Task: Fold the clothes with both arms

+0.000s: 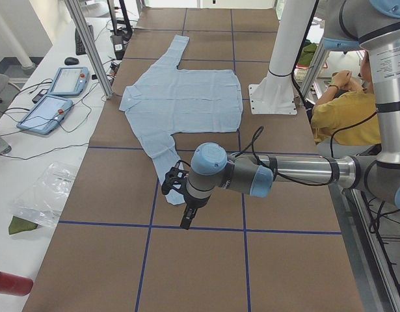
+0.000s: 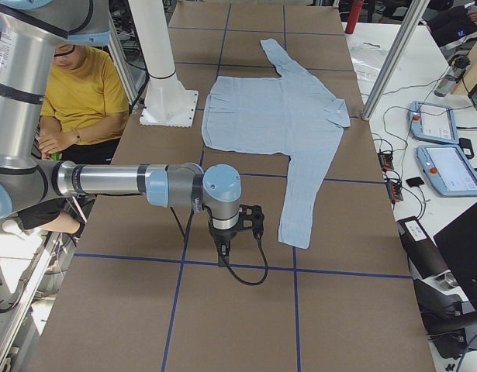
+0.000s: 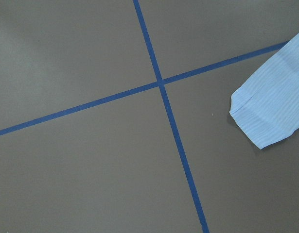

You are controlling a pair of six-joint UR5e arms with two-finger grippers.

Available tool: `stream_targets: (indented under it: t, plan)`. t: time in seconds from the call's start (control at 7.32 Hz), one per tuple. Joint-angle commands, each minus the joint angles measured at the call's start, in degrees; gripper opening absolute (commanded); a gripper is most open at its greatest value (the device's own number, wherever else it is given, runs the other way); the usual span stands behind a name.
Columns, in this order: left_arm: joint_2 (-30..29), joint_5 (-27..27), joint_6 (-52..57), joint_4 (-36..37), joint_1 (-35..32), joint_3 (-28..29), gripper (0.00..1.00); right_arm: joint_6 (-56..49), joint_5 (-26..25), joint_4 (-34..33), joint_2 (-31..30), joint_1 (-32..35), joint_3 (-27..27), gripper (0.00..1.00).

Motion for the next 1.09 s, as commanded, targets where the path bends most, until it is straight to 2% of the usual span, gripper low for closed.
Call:
stream_targets:
  t: [0.0,0.27,0.41,0.55,0.68,0.82,0.96]
  plan:
    - [0.05,-0.04,0.03,-3.16,0.00,-0.64,1.00,0.00,0.09,0.10,0.00,0.00,0.17,1.00]
    - [0.13,1.09,0.03,-5.02,0.18,-2.23,1.00,0.00,0.18,2.81,0.00,0.00,0.44,1.00]
    - [-0.39,0.32,-0.58,-6.33,0.18,-2.84,1.00,0.52,0.26,6.74,0.35,0.00,0.44,1.00]
    - [-2.05,0.48,-0.41,-10.00,0.18,-2.93,1.00,0.79,-0.17,16.27,1.66,0.00,0.01,1.00]
    - [-4.85,0.14,-0.58,-15.69,0.18,-2.06,1.00,1.23,-0.70,22.89,2.80,0.00,-1.39,1.00]
    - [-10.70,0.48,-0.84,-22.88,0.26,2.38,1.00,3.23,-0.01,23.74,4.90,0.00,-4.36,1.00]
    - [-12.94,0.48,-0.76,-24.00,0.35,6.17,1.00,3.77,0.61,24.01,6.49,0.00,-7.61,1.00]
